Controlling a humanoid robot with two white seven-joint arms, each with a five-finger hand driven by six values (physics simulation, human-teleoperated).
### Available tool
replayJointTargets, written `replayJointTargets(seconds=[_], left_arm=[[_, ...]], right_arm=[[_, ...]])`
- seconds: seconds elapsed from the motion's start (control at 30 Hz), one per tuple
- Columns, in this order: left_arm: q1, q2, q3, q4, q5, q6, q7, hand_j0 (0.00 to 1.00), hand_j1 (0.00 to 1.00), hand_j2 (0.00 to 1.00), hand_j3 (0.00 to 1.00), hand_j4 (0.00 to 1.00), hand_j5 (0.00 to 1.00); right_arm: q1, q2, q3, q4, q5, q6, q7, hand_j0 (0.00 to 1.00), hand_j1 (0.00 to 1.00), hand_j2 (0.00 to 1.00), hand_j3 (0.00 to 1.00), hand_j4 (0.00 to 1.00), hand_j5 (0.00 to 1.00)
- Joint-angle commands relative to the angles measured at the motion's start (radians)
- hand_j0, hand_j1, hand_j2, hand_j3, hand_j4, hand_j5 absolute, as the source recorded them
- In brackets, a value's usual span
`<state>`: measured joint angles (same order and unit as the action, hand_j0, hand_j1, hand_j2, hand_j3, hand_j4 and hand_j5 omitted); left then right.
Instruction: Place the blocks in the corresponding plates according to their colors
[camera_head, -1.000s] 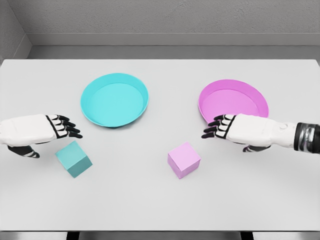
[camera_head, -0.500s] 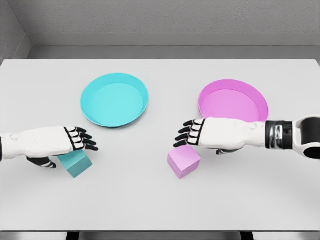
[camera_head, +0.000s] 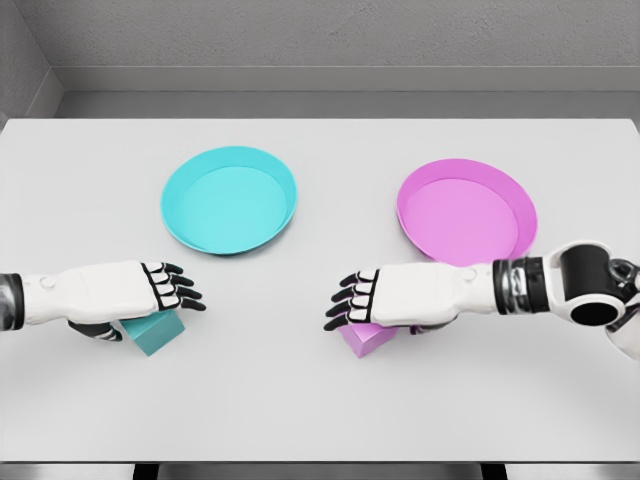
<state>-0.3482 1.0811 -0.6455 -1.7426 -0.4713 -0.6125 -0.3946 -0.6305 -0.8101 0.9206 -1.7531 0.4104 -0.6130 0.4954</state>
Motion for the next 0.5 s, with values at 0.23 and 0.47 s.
replayJointTargets(seconds=[0.23,0.47], left_arm=[[-0.002,0.0,-0.002,0.0,-0.03,0.002,0.0,0.68,0.68,0.68,0.68,0.68,0.68],[-0.002,0.003,0.0,0.0,-0.03,0.002,0.0,0.49,0.49,0.49,0.49,0.49,0.49]], right_arm=[[0.0,-0.001,0.009,0.0,-0.004,0.002,0.032,0.96,0.96,0.96,0.96,0.96,0.96],[-0.005,-0.004,0.001,0.0,-0.001,0.002,0.058,0.52,0.52,0.52,0.52,0.52,0.52]])
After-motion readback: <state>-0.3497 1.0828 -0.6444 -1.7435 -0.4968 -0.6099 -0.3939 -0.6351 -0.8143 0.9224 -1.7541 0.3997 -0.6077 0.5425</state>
